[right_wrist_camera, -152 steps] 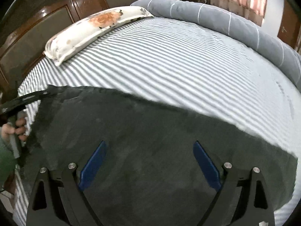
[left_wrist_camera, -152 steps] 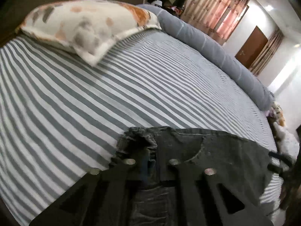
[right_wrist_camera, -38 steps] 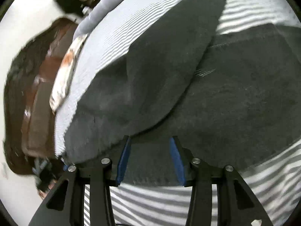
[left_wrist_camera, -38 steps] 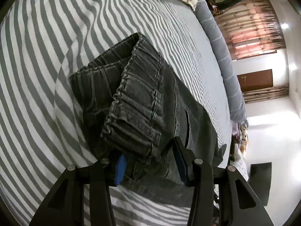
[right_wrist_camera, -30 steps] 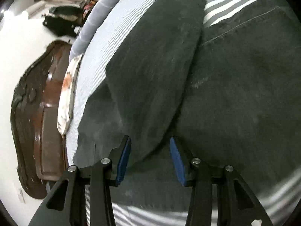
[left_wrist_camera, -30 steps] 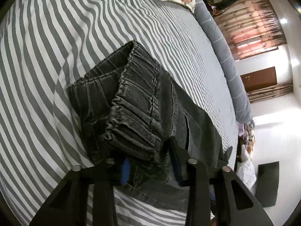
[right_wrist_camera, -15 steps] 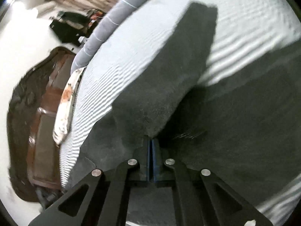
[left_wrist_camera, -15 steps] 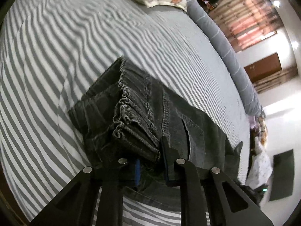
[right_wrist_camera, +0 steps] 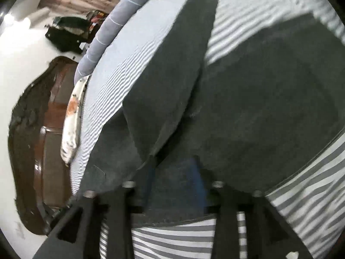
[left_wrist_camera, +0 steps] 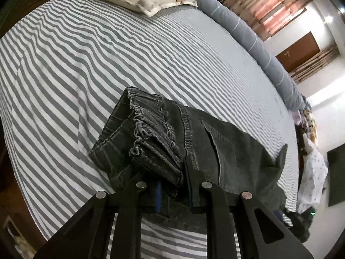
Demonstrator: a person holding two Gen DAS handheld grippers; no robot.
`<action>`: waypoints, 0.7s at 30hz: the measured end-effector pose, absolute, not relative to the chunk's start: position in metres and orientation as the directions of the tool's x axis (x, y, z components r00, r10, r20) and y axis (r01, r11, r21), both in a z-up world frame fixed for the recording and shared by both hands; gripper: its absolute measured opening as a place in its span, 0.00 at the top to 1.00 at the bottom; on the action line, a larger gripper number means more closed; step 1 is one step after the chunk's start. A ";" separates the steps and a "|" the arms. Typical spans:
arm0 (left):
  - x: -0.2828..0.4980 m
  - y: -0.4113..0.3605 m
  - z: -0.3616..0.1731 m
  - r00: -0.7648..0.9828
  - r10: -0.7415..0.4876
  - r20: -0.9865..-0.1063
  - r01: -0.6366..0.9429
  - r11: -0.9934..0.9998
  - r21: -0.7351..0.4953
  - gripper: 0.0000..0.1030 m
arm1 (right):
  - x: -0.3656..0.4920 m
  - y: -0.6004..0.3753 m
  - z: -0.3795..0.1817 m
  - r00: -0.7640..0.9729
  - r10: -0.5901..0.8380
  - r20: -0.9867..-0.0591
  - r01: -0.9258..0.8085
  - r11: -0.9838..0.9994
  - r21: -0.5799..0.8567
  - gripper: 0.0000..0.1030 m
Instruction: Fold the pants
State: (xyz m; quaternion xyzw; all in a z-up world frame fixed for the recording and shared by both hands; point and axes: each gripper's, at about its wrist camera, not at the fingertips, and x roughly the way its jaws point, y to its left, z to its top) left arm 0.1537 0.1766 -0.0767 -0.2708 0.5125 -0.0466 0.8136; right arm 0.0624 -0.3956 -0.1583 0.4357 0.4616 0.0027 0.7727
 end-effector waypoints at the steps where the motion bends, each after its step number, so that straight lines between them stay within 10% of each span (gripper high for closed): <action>1: 0.153 0.176 -0.074 0.472 -0.355 -0.807 -0.201 0.848 -0.490 0.83 | 0.067 -0.390 -0.163 0.575 0.427 -0.698 0.382 0.614 0.691 0.64; 9: 0.154 0.176 -0.066 0.468 -0.356 -0.809 -0.202 0.848 -0.490 0.83 | 0.111 -0.375 -0.203 0.608 0.503 -0.614 0.383 0.492 0.782 0.66; 14: 0.155 0.180 -0.074 0.454 -0.346 -0.821 -0.225 0.847 -0.482 0.83 | 0.135 -0.399 -0.216 0.670 0.473 -0.572 0.416 0.399 0.817 0.93; 21: 0.156 0.181 -0.090 0.436 -0.325 -0.839 -0.238 0.858 -0.456 0.83 | 0.137 -0.398 -0.167 0.677 0.416 -0.607 0.336 0.559 0.758 0.96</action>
